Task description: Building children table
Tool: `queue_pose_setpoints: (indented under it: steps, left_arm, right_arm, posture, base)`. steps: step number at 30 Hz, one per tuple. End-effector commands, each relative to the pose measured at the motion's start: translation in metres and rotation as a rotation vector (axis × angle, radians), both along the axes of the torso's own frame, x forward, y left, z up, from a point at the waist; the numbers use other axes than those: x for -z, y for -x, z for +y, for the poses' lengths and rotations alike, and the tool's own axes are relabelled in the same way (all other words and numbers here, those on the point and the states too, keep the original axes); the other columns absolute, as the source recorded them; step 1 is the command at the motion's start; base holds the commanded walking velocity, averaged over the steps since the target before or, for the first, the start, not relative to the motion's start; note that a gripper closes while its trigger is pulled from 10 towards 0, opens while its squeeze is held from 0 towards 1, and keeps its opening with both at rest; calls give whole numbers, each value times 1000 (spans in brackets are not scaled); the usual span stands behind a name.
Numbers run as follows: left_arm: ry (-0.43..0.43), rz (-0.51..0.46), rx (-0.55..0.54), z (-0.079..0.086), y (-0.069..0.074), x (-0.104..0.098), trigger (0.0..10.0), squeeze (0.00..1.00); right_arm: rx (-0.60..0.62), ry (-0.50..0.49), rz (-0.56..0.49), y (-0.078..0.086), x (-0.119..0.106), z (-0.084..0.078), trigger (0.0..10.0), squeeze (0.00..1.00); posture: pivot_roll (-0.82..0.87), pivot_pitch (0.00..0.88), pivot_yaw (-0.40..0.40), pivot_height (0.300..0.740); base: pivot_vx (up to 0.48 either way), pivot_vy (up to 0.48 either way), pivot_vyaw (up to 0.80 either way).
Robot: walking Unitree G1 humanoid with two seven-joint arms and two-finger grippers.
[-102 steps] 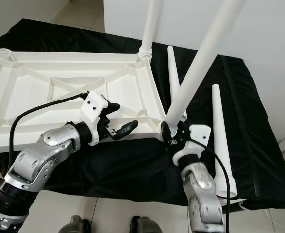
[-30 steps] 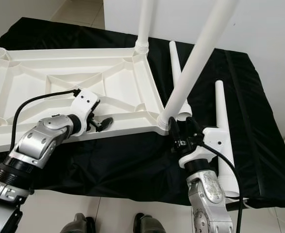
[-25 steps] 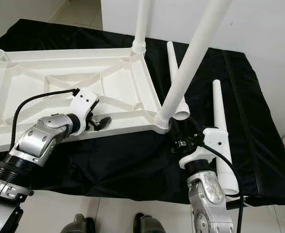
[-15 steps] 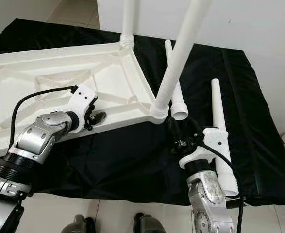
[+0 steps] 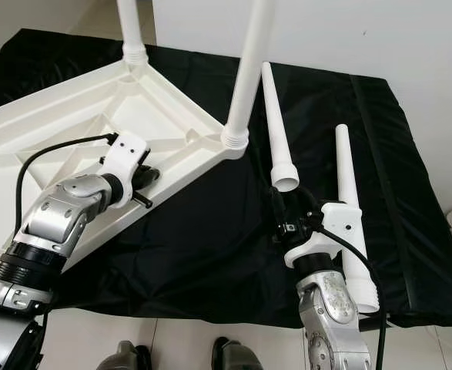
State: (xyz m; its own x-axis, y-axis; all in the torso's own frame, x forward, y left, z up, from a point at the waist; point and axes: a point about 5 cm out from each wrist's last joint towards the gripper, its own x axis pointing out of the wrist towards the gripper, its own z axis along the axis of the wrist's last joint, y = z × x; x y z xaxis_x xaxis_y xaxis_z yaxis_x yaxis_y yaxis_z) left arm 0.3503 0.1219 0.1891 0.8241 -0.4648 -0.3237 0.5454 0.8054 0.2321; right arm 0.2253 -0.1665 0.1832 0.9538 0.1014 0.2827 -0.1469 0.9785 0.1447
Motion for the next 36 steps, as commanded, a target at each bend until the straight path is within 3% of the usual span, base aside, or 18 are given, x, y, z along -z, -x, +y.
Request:
queue_pose_setpoints:
  steps: [1, 2, 3, 4, 5, 8, 9, 15, 16, 18, 19, 21, 29, 31, 36]
  left_arm:
    - [-37, -15, -141, 9, -3, 9, 0, 0]
    - [-37, -15, -141, 9, -3, 9, 0, 0]
    - [-39, -19, -129, 8, -3, 9, 1216, 0]
    - [-39, -19, -129, 8, -3, 9, 1216, 0]
    - [-43, -29, -115, 5, -2, 8, 10000, 0]
    - [-37, -53, -62, -1, 0, 5, 10000, 0]
    - [16, -75, -44, -4, 0, -1, 10000, 1000]
    - [143, -113, 86, -16, 8, -19, 10000, 1000]
    - [144, -119, 98, -17, 9, -20, 10000, 765]
    - [168, -120, 109, -17, 10, -23, 10000, 765]
    - [193, -130, 131, -17, 12, -27, 10000, 0]
    - [236, -129, 179, -16, 16, -34, 10000, 0]
    - [245, -126, 199, -16, 17, -35, 10000, 0]
    - [157, -60, 394, -6, 38, -27, 10000, 0]
    - [71, 22, 490, 5, 54, -12, 10000, 0]
  right_arm:
    - [6, -2, 10, 0, 1, 0, 10000, 0]
    - [6, -2, 10, 0, 1, 0, 10000, 0]
    - [8, -1, 10, 0, 1, 0, 10000, 0]
    - [8, -1, 10, 0, 1, 0, 10000, 0]
    - [9, -1, 10, 0, 1, 0, 10000, 0]
    - [12, 2, 11, -1, 1, 0, 10000, 0]
    - [14, 4, 10, -1, 1, -1, 10000, 0]
    - [15, 7, 10, -2, 1, -1, 10000, 0]
    - [15, 7, 10, -2, 1, -1, 10000, 0]
    - [15, 7, 10, -2, 1, -1, 10000, 0]
    - [15, 7, 9, -2, 1, -1, 10000, 0]
    - [14, 6, 10, -2, 1, -1, 10000, 0]
    - [14, 6, 10, -3, 1, 0, 10000, 0]
    - [14, 6, 11, -3, 2, 0, 10000, 0]
    - [14, 8, 10, -4, 2, 0, 10000, 0]
  posture:
    - [-14, 178, -32, 740]
    - [-14, 178, -32, 740]
    - [-13, 179, -33, 740]
    - [-13, 179, -33, 740]
    - [-13, 180, -33, 740]
    - [-13, 182, -34, 740]
    - [-13, 182, -34, 740]
    - [-12, 184, -35, 740]
    - [-12, 184, -35, 740]
    - [-12, 184, -35, 740]
    - [-10, 184, -35, 740]
    - [-10, 184, -35, 740]
    - [-10, 184, -35, 740]
    - [-3, 186, -33, 740]
    - [-3, 186, -33, 740]
  base:
    - [0, 0, 0]
    - [0, 0, 0]
    - [0, 0, 0]
    - [0, 0, 0]
    - [0, 0, 0]
    - [0, 0, 0]
    - [0, 0, 0]
    - [0, 0, 0]
    - [0, 0, 0]
    - [0, 0, 0]
    - [0, 0, 0]
    - [0, 0, 0]
    - [0, 0, 0]
    - [0, 0, 0]
    - [0, 0, 0]
